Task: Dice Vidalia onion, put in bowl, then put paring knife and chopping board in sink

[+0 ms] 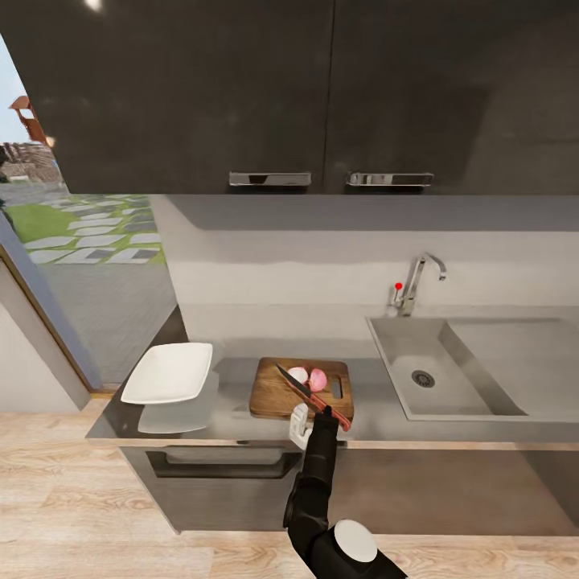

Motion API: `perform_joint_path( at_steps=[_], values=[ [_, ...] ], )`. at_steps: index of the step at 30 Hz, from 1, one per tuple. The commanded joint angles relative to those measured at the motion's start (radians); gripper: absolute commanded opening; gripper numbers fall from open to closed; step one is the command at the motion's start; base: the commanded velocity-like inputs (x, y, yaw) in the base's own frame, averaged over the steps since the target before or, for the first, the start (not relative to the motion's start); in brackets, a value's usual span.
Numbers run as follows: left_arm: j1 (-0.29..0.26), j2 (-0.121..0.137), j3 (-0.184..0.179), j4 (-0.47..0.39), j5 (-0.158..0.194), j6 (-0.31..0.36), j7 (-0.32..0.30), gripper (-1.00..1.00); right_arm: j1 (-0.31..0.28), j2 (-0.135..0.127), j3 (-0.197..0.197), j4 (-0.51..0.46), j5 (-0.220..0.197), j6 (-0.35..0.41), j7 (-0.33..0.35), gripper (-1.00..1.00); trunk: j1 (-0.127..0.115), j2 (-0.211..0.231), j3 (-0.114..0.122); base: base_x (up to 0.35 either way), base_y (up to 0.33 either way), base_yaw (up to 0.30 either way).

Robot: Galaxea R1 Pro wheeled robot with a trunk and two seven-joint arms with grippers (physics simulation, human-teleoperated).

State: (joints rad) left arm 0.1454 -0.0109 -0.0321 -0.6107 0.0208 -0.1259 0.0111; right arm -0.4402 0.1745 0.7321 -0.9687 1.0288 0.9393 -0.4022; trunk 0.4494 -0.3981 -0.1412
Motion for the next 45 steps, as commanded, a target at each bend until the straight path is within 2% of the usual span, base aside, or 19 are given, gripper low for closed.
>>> perform_joint_path(
  at_steps=[1, 37, 42, 45],
  values=[
    [0.0, 0.0, -0.002, -0.001, 0.002, -0.001, 0.001, 1.0, -0.001, 0.0, 0.003, 0.001, -0.004, 0.006, -0.006, -1.0, 0.001, -0.002, -0.002, 0.0, 0.0, 0.0],
    [0.0, 0.0, -0.002, -0.001, 0.002, -0.001, 0.001, 1.0, -0.002, 0.0, 0.007, 0.0, -0.003, 0.006, -0.008, -1.0, 0.001, -0.002, -0.002, 0.0, 0.0, 0.0],
    [0.0, 0.0, -0.002, -0.001, 0.002, -0.001, 0.001, 1.0, -0.001, 0.0, 0.006, -0.014, -0.002, 0.004, -0.011, -1.0, 0.001, -0.002, -0.002, 0.0, 0.0, 0.0],
    [0.0, 0.0, -0.002, -0.001, 0.002, -0.001, 0.001, 1.0, -0.001, 0.0, 0.004, -0.056, -0.001, 0.004, -0.012, -1.0, 0.001, -0.002, -0.002, 0.0, 0.0, 0.0]
  ],
)
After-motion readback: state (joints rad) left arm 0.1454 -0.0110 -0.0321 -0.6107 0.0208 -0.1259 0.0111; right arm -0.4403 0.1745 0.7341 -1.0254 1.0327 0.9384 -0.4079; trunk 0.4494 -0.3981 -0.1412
